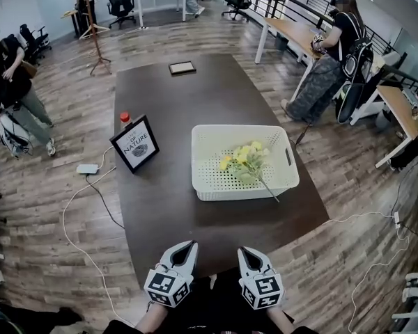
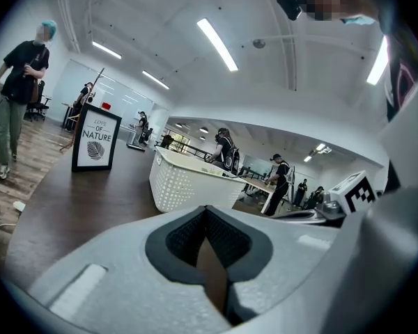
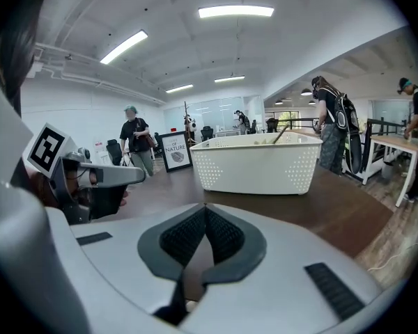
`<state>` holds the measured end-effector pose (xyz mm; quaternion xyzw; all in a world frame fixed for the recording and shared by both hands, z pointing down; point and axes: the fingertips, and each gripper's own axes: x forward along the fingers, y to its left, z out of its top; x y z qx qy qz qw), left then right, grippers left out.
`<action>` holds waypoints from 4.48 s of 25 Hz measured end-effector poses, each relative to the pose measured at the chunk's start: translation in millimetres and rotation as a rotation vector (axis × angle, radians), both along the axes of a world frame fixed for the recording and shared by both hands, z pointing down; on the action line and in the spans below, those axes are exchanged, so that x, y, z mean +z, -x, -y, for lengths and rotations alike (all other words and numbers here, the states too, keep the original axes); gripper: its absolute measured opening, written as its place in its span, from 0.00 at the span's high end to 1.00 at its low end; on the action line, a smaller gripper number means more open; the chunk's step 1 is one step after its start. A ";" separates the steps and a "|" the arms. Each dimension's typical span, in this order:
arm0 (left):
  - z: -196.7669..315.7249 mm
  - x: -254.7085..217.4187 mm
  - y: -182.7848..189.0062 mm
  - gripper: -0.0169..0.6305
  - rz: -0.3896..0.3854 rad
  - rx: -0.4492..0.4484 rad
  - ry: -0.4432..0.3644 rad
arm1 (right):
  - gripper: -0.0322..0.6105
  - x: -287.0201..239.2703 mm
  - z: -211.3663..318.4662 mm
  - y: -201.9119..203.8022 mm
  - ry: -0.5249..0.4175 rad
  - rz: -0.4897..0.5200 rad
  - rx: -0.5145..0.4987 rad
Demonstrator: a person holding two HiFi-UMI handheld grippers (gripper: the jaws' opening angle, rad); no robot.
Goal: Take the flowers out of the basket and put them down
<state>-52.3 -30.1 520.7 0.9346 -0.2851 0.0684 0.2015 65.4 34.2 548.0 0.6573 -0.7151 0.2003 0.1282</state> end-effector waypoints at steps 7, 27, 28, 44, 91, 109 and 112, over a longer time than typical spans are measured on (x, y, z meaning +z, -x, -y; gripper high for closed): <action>11.0 -6.3 -19.1 0.96 -0.003 -0.041 -0.004 | 0.94 -18.8 19.0 -19.9 -0.025 0.006 -0.051; 26.5 -16.8 -87.4 0.96 0.023 -0.232 -0.033 | 0.87 -141.0 89.7 -104.0 -0.189 0.010 -0.284; 27.4 -17.6 -89.7 0.96 0.023 -0.243 -0.034 | 0.86 -140.3 100.2 -115.5 -0.162 0.024 -0.277; 26.1 -17.2 -104.3 0.96 0.044 -0.342 -0.038 | 0.64 -72.4 191.9 -172.8 0.314 0.122 -0.326; 43.4 -2.7 -57.7 0.96 0.033 -0.511 0.029 | 0.60 53.2 231.7 -146.8 0.893 0.459 -0.362; 42.8 -1.1 -45.9 0.96 0.047 -0.520 0.039 | 0.86 52.2 237.5 -147.2 0.882 0.499 -0.276; 40.2 -1.1 -42.3 0.96 0.050 -0.523 0.039 | 0.87 48.4 237.9 -145.6 0.861 0.498 -0.277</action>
